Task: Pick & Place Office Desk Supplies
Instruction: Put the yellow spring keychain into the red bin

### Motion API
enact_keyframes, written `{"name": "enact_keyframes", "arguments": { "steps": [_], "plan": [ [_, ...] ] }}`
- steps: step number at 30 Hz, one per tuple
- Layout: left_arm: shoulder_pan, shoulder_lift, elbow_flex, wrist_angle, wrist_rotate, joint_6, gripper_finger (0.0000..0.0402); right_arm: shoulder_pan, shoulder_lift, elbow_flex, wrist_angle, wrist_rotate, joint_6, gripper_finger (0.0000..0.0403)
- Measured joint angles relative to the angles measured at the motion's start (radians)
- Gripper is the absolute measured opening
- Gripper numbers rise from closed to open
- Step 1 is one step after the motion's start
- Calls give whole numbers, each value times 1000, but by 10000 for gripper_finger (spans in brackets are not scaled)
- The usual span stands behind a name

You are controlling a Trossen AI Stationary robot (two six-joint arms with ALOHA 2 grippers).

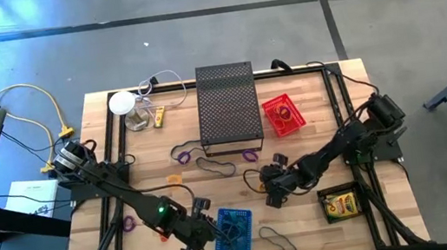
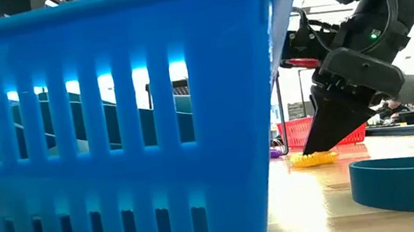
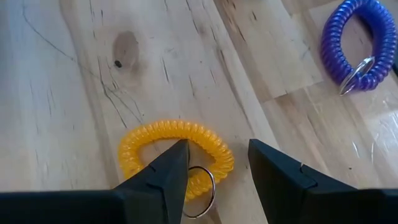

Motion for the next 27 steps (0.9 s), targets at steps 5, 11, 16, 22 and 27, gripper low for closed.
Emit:
{"name": "enact_keyframes", "arguments": {
  "steps": [5, 11, 16, 22, 27],
  "plan": [
    [0, 0, 0, 0, 0, 0, 122, 1, 0, -3, 1, 1, 10, 134],
    [0, 0, 0, 2, 0, -2, 122, 1, 2, -3, 0, 0, -2, 70],
    [0, 0, -1, 64, 0, 32, 122, 2, -7, -5, -7, 21, -19, 13],
    [-7, 0, -1, 106, 8, 100, 122, 24, -81, -10, -40, 37, -12, 9],
    [-6, 0, -1, 111, 8, 129, 122, 56, -183, -7, -165, 104, 20, 8]
  ]
}}
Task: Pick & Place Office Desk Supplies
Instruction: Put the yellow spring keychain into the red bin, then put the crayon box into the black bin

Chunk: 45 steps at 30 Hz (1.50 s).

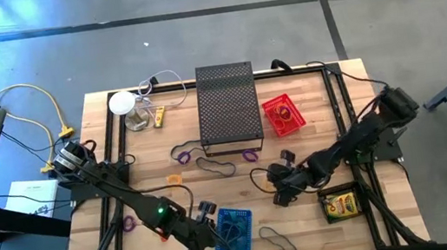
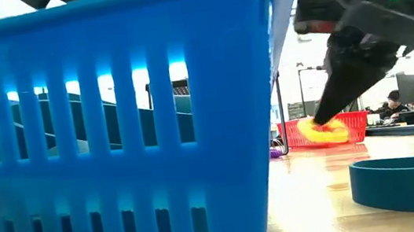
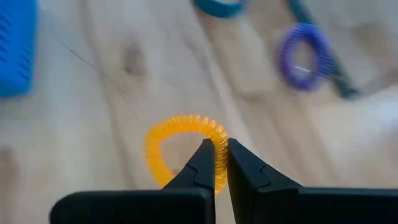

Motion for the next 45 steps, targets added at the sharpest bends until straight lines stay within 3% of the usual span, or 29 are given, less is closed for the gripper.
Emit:
{"name": "enact_keyframes", "arguments": {
  "steps": [3, 9, 14, 21, 30, 35, 45],
  "plan": [
    [1, 0, 0, 9, 0, 31, 122, 15, -78, 2, -128, 121, 57, 8],
    [0, 0, 0, 14, -1, 45, 122, 24, -226, 2, -424, 466, 289, 8],
    [5, 0, 0, 13, -1, 54, 122, -40, -288, 1, -559, 600, 391, 7],
    [8, 0, 0, 9, -2, 60, 122, -230, -262, 2, -591, 569, 416, 7],
    [8, 0, 0, 3, -1, 59, 122, -411, -127, 2, -561, 491, 412, 17],
    [8, 0, 0, -7, -1, 51, 122, -463, -53, 2, -536, 470, 403, 24],
    [8, 0, 0, -13, -1, 41, 122, -479, -58, 2, -518, 444, 382, 99]
  ]
}}
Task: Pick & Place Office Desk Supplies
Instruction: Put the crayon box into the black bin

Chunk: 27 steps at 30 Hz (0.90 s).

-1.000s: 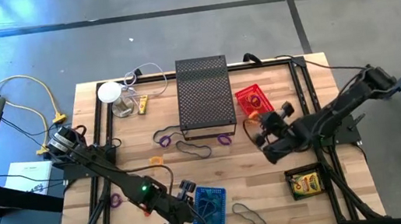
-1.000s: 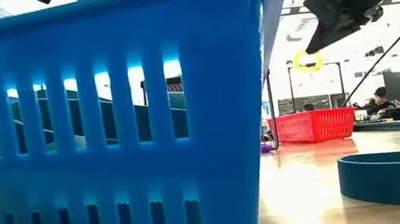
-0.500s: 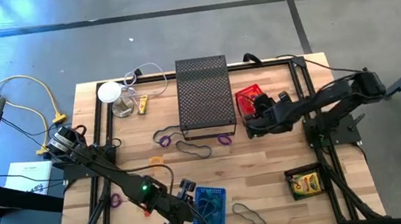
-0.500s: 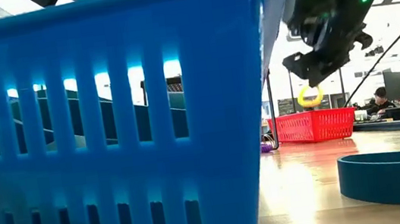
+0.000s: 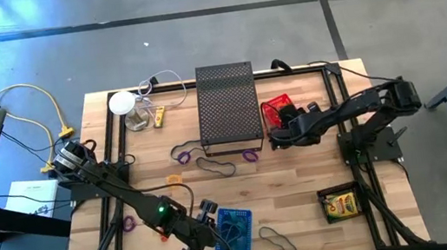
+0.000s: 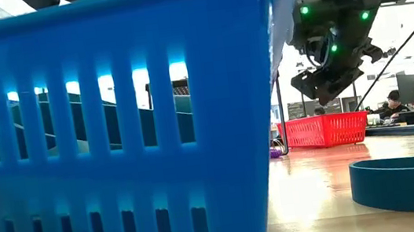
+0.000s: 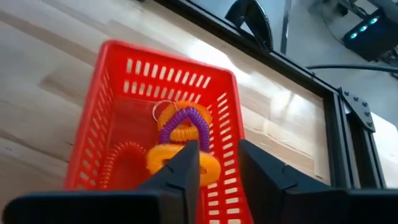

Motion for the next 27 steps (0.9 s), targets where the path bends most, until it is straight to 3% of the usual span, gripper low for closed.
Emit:
{"name": "enact_keyframes", "arguments": {
  "steps": [10, 20, 27],
  "plan": [
    [1, -1, 0, -27, -11, -73, 122, 44, -34, 1, 15, 22, -64, 150],
    [6, -117, 1, -193, -383, -302, 122, 182, -75, 2, 180, 130, -343, 158],
    [2, -165, 1, -223, -401, -403, 122, 295, -169, 27, 253, 87, -353, 158]
  ]
}}
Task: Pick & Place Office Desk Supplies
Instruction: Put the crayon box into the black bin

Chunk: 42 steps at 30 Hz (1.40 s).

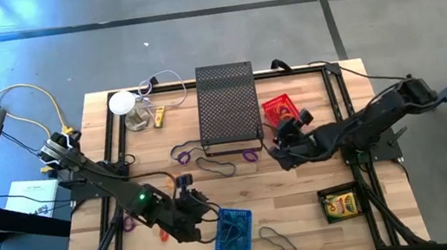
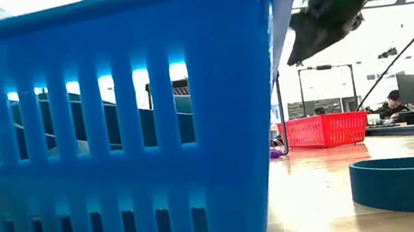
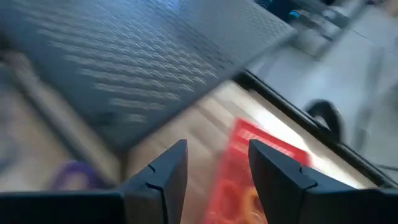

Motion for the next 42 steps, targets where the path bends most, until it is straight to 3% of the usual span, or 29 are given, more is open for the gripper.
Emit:
{"name": "enact_keyframes", "arguments": {
  "steps": [12, 21, 24, 28, 31, 37, 42],
  "plan": [
    [39, 21, -1, -31, 7, -10, 139, 183, -33, 1, 480, -70, -374, 150],
    [46, 32, 0, -71, 16, -55, 196, 261, -32, 0, 612, -142, -410, 151],
    [65, 32, 0, -214, -27, -90, 208, 277, -32, 0, 650, -207, -415, 151],
    [116, 30, -3, -550, -152, -331, 211, 299, -13, 0, 723, -355, -461, 151],
    [175, 27, -38, -698, -174, -422, 212, 313, 15, 0, 813, -467, -496, 151],
    [331, -6, -152, -583, -129, -303, 209, 315, 98, 0, 987, -643, -541, 151],
    [494, -60, -286, -483, -72, -203, 209, 315, 156, 0, 1029, -703, -540, 151]
  ]
}}
